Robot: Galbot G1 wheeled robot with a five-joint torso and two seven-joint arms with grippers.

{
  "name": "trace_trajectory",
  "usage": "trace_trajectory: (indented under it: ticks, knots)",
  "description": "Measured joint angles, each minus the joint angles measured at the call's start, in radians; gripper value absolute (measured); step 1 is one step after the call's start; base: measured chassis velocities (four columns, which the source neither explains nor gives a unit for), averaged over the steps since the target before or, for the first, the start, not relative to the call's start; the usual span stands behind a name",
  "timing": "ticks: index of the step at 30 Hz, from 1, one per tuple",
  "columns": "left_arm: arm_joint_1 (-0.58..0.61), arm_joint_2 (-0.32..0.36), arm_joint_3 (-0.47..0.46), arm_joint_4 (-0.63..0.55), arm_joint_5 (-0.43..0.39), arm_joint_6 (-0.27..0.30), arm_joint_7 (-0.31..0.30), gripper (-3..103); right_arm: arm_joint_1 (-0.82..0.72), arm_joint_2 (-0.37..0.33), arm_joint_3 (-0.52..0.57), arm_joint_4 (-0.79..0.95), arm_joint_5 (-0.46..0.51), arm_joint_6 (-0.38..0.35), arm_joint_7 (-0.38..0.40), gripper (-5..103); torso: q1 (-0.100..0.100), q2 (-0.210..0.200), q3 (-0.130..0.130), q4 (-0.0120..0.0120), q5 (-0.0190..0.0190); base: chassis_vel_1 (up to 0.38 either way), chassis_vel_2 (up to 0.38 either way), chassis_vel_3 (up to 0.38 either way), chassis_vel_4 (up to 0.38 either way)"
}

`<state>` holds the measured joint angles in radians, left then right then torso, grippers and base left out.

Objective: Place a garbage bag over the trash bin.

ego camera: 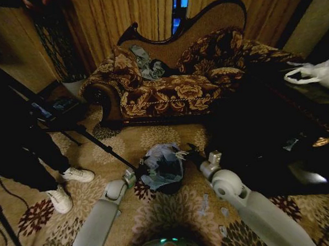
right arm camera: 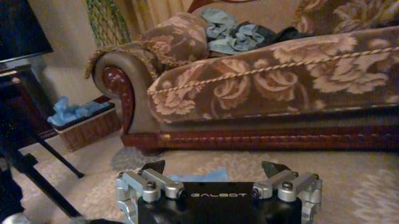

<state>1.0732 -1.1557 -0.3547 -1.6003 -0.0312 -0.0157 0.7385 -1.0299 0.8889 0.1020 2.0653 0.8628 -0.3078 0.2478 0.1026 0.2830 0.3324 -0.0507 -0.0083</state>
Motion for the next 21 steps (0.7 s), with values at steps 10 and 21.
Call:
trace_trajectory:
  ticks: [10,21]
  knots:
    - [0.063,0.032,-0.081,-0.079,-0.129,0.045,0.083,100,-0.153,-0.018,0.169,0.008,-0.025,0.011,-0.076,100,0.0,0.0,0.0,0.0,-0.0004,0.0,0.0,0.0,0.0]
    - [0.095,0.035,-0.105,0.048,-0.159,-0.007,0.085,100,-0.273,-0.006,0.291,0.009,-0.057,0.038,-0.1,100,0.0,0.0,0.0,0.0,-0.0003,0.0,0.0,0.0,0.0]
